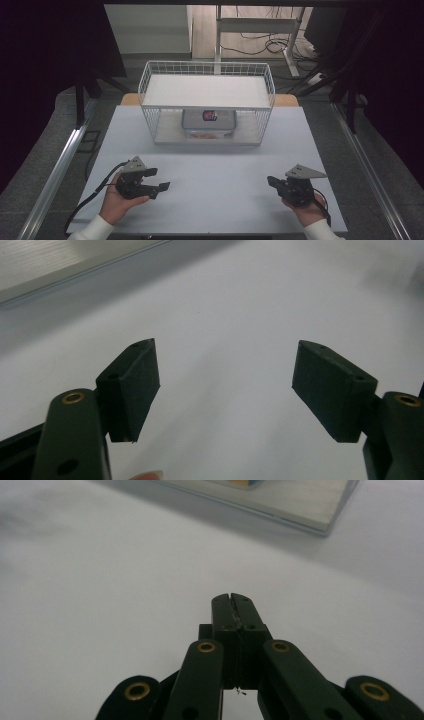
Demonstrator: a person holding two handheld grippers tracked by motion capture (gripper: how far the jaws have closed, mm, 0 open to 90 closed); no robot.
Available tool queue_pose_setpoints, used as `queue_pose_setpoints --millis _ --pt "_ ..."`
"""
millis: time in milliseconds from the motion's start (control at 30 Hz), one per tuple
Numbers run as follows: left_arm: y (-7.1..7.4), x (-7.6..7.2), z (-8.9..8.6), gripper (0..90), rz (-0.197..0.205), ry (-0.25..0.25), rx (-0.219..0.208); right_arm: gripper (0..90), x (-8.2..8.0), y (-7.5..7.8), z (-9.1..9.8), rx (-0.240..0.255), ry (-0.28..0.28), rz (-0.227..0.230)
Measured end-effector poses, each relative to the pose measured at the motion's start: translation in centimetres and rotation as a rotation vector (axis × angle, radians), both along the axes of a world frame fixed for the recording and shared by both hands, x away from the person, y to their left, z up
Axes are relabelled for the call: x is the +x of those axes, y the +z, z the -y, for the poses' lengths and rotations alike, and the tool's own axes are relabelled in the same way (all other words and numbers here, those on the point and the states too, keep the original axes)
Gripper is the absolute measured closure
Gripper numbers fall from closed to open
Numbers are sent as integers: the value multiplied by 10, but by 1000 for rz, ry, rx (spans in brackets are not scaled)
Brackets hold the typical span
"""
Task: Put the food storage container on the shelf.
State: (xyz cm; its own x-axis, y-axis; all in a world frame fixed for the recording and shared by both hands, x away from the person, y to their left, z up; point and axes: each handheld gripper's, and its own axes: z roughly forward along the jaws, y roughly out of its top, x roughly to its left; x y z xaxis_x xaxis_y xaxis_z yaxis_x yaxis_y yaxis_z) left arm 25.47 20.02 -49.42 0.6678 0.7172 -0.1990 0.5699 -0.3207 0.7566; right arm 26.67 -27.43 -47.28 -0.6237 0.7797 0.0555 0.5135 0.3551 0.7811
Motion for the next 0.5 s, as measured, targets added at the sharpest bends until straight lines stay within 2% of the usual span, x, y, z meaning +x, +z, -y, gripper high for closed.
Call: queue_pose_setpoints --millis 33,67,133,200,300,500 --pt "-1 0 0 267 -3 -1 3 868 -1 -1 3 3 -8 -1" --pt "-1 0 1 266 -8 -2 -2 791 -1 -1 6 4 -22 5" --pt "-1 0 2 264 -11 -4 -8 538 -2 0 6 5 -40 26" --pt "-1 0 2 264 -12 -4 -7 421 -4 1 2 -12 -46 56" --pt "0 0 1 263 -8 1 -10 329 -6 1 -4 -17 -14 61" --pt "0 2 0 263 -13 7 -22 253 -5 -3 -9 -23 26 44"
